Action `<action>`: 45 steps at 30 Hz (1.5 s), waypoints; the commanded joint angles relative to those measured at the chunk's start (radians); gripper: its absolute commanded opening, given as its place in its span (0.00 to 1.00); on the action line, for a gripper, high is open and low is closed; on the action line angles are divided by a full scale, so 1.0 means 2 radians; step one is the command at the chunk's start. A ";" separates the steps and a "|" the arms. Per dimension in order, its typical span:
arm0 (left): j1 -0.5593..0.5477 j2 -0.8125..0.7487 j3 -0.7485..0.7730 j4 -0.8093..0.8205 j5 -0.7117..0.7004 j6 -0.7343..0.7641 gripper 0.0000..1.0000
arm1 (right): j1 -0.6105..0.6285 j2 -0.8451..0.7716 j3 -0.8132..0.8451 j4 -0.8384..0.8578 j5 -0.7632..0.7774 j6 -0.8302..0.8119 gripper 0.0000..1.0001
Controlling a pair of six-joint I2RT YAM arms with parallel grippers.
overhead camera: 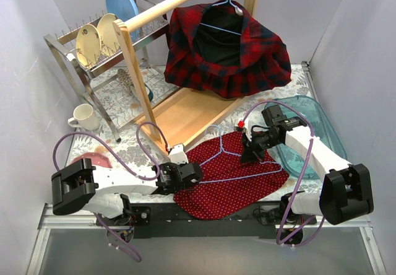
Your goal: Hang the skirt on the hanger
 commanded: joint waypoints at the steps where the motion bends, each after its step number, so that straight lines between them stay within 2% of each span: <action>1: -0.007 -0.056 0.030 -0.007 -0.028 0.019 0.05 | -0.002 -0.007 -0.009 0.003 0.015 -0.014 0.01; 5: -0.006 -0.116 0.048 -0.019 -0.025 0.039 0.00 | -0.003 -0.015 -0.015 0.013 0.035 -0.013 0.01; 12: -0.005 -0.179 0.076 -0.090 0.009 0.035 0.00 | -0.027 -0.027 -0.018 0.031 0.034 -0.018 0.01; 18: 0.001 -0.248 0.079 -0.146 0.018 0.030 0.00 | -0.065 -0.021 -0.013 0.043 0.041 -0.055 0.01; 23: 0.002 -0.286 0.090 -0.162 0.025 0.046 0.00 | -0.102 0.009 0.007 0.018 0.011 -0.107 0.01; 28: 0.003 -0.300 0.086 -0.200 0.040 0.039 0.00 | -0.112 0.028 0.022 -0.020 -0.011 -0.149 0.01; 31: 0.003 -0.298 0.046 -0.202 0.068 0.016 0.37 | -0.113 0.032 0.019 -0.029 -0.026 -0.157 0.01; 32: 0.003 -0.294 0.032 -0.197 0.077 0.017 0.57 | -0.112 0.033 0.018 -0.030 -0.032 -0.157 0.01; 33: 0.003 -0.291 0.030 -0.183 0.089 0.038 0.63 | -0.113 0.034 0.017 -0.030 -0.034 -0.157 0.01; 36: 0.003 -0.270 0.078 -0.163 0.104 0.104 0.67 | -0.113 0.036 0.014 -0.025 -0.033 -0.153 0.01; 37: 0.003 -0.263 0.094 -0.158 0.110 0.168 0.66 | -0.113 0.039 0.014 -0.025 -0.032 -0.152 0.01; 39: 0.002 -0.235 0.134 -0.131 0.126 0.217 0.65 | -0.113 0.041 0.013 -0.024 -0.032 -0.152 0.01; 40: 0.002 -0.220 0.145 -0.115 0.168 0.280 0.65 | -0.112 0.041 0.012 -0.023 -0.032 -0.153 0.01; 43: -0.009 -0.134 0.182 -0.058 0.224 0.350 0.65 | -0.112 0.044 0.011 -0.023 -0.034 -0.151 0.01; 45: -0.041 -0.052 0.220 -0.036 0.218 0.427 0.67 | -0.113 0.045 0.011 -0.026 -0.037 -0.150 0.01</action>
